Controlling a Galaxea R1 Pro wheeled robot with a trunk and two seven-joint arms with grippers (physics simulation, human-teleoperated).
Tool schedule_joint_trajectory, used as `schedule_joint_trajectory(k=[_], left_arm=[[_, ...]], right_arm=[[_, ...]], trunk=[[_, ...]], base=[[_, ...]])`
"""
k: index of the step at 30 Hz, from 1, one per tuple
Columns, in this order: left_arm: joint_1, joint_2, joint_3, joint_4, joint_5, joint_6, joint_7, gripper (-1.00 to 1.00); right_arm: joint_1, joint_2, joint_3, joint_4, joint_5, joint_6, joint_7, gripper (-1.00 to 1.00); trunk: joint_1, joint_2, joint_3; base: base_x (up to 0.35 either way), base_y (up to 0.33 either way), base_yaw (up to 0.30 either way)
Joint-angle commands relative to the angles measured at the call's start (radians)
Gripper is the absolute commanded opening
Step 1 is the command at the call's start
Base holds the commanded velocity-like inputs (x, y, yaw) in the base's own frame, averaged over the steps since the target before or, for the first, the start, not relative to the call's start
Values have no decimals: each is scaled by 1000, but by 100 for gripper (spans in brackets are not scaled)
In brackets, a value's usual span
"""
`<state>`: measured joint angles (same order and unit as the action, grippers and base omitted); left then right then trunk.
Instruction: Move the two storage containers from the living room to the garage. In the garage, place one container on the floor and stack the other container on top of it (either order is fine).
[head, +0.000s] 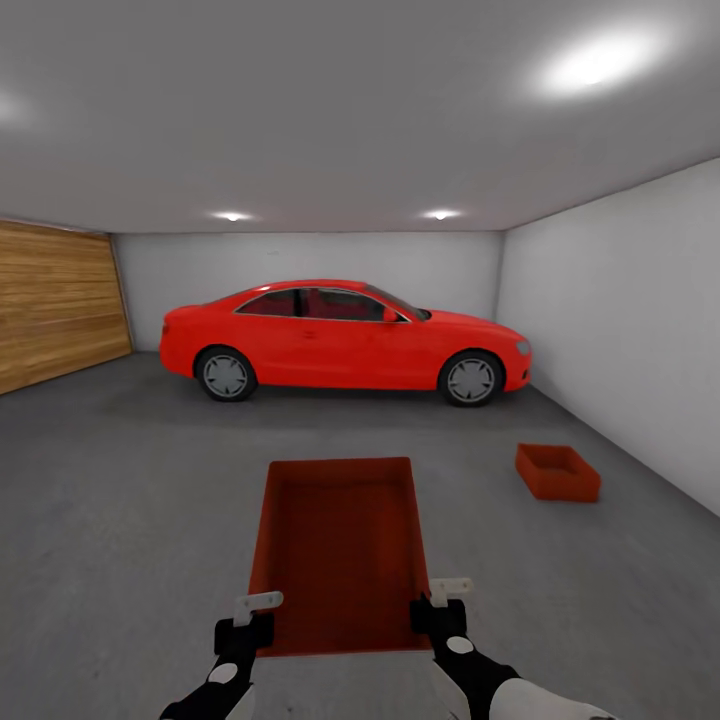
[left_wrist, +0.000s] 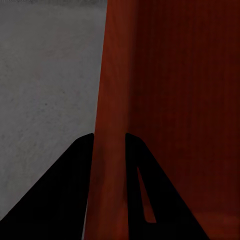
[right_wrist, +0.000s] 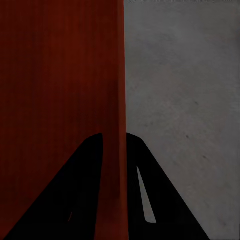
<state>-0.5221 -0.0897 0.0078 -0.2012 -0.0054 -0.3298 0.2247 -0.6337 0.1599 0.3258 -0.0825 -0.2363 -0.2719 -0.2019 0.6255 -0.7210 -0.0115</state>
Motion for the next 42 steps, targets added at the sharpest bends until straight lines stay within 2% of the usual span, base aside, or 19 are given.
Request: schedule_joint_trajectory(k=[1,42], left_arm=[[-1,-1,9,3,9,-5,9,-100],[-1,-1,10,6,10,0,7,-100]], right_arm=[[-1,3,-13,-9,3,-1,2,-100],[-1,3,-14,-9,2,-1,-1,-100]], trunk=[[1,-1,-1],[1,-1,-1]], base=[[321,0,0],[321,0,0]])
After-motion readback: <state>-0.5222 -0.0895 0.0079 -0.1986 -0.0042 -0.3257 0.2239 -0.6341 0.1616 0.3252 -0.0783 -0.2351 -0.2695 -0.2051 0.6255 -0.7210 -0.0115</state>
